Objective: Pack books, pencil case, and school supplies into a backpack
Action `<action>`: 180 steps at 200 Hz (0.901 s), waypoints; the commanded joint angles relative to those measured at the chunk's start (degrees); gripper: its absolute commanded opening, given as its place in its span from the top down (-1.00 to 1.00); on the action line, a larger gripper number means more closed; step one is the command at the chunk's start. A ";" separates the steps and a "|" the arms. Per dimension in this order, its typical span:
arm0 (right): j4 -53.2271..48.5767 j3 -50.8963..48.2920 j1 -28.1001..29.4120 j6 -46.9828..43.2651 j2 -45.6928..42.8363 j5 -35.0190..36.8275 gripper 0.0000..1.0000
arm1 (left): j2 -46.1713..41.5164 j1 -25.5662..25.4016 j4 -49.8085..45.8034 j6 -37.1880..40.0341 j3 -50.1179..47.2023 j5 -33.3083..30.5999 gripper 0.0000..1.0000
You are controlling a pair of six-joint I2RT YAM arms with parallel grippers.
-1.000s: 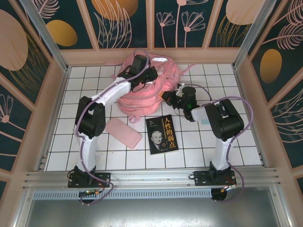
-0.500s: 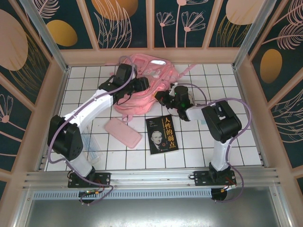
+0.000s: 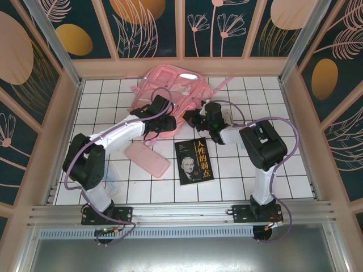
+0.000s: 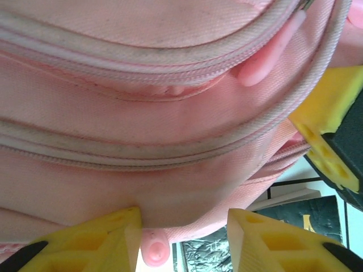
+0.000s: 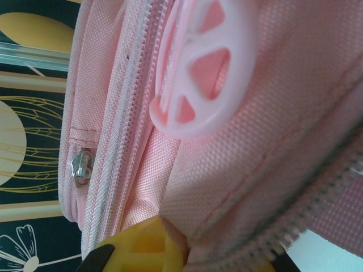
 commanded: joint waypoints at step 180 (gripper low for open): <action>5.94 2.11 0.65 0.58 -2.15 2.03 1.00 | 7.62 0.13 -1.83 -0.03 -5.69 -4.96 0.56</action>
